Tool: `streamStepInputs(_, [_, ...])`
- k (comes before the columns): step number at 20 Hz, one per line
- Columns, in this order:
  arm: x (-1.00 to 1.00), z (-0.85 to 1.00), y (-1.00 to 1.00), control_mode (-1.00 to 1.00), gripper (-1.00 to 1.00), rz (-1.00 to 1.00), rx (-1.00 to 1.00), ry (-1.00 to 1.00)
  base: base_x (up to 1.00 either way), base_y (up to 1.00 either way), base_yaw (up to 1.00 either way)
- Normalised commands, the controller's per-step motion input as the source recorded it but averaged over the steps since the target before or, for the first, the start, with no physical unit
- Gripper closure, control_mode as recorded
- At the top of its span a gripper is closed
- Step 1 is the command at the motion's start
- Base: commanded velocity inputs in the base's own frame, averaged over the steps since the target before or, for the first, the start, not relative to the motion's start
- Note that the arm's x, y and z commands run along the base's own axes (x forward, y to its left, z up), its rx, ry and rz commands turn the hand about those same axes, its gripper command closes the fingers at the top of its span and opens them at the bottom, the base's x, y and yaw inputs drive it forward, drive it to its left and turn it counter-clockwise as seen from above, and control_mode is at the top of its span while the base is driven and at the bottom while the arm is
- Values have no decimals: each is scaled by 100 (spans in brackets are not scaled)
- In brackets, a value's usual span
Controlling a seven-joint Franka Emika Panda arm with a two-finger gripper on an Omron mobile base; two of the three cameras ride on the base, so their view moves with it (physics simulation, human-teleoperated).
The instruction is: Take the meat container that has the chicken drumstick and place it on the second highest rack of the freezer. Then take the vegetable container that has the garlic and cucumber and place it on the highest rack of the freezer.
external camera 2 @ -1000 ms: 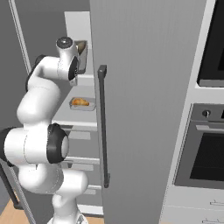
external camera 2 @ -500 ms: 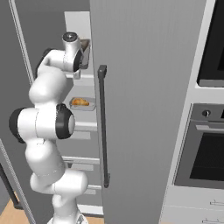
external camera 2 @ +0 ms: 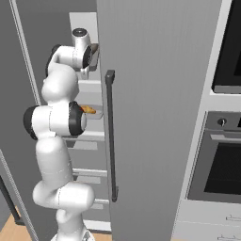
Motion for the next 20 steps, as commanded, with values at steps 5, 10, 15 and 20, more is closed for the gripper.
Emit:
streamStepInputs(5, [42, -55, 9, -100, 100, 0, 0, -4, 0, 0, 0])
streamStepInputs(10, [10, -13, 8, -100, 100, -1, -2, -6, 0, 0, 0])
streamStepInputs(15, [0, 0, 0, -100, -100, 0, 0, 0, 0, 0, 0])
streamStepInputs(20, [0, 0, 0, -100, -100, 0, 0, 0, 0, 0, 0])
